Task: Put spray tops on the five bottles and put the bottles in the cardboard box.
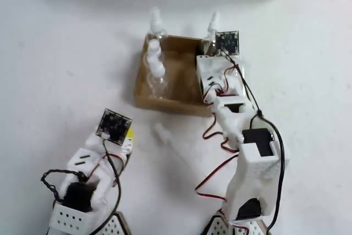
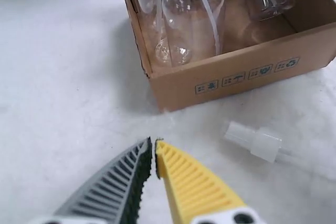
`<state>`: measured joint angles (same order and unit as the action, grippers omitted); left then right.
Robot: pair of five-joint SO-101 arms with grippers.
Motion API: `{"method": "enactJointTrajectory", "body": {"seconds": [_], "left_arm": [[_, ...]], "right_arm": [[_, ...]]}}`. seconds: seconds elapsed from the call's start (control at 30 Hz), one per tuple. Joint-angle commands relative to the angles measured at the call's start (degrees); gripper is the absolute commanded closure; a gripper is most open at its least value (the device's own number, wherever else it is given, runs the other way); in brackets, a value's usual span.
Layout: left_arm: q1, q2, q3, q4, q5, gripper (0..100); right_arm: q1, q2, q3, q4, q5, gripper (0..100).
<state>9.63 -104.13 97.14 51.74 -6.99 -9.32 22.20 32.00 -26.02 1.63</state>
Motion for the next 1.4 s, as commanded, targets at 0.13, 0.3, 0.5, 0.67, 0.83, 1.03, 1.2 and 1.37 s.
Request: {"method": "enactJointTrajectory", "body": {"seconds": [0.13,0.3,0.5,0.67,0.83,1.03,1.2,1.37], "left_arm": [[-0.6,-0.7,-0.2,0.3,-0.6,98],[-0.6,-0.7,-0.2,0.3,-0.6,97],[-0.6,-0.7,-0.2,0.3,-0.6,97],[-0.6,-0.7,-0.2,0.3,-0.6,97],[-0.6,-0.7,-0.2,0.3,-0.6,97],[-0.6,-0.6,-0.2,0.3,-0.6,97],[-0.6,-0.6,-0.2,0.3,-0.6,97],[-0.6,-0.6,-0.2,0.3,-0.6,97]], "right_arm": [[0.0,-3.4,-0.2,-3.9,0.0,97.9],[0.1,-3.4,2.4,-9.5,0.2,97.9],[-0.1,-3.4,4.3,-13.3,4.2,97.9],[0.0,-3.4,4.3,-13.5,4.2,97.9],[0.2,-3.4,4.3,-13.6,4.0,97.9],[0.3,-3.5,4.4,-16.2,4.0,97.9],[0.6,-4.5,6.7,-20.9,4.1,97.9],[0.5,-8.1,10.5,-24.3,4.0,97.9]]}}
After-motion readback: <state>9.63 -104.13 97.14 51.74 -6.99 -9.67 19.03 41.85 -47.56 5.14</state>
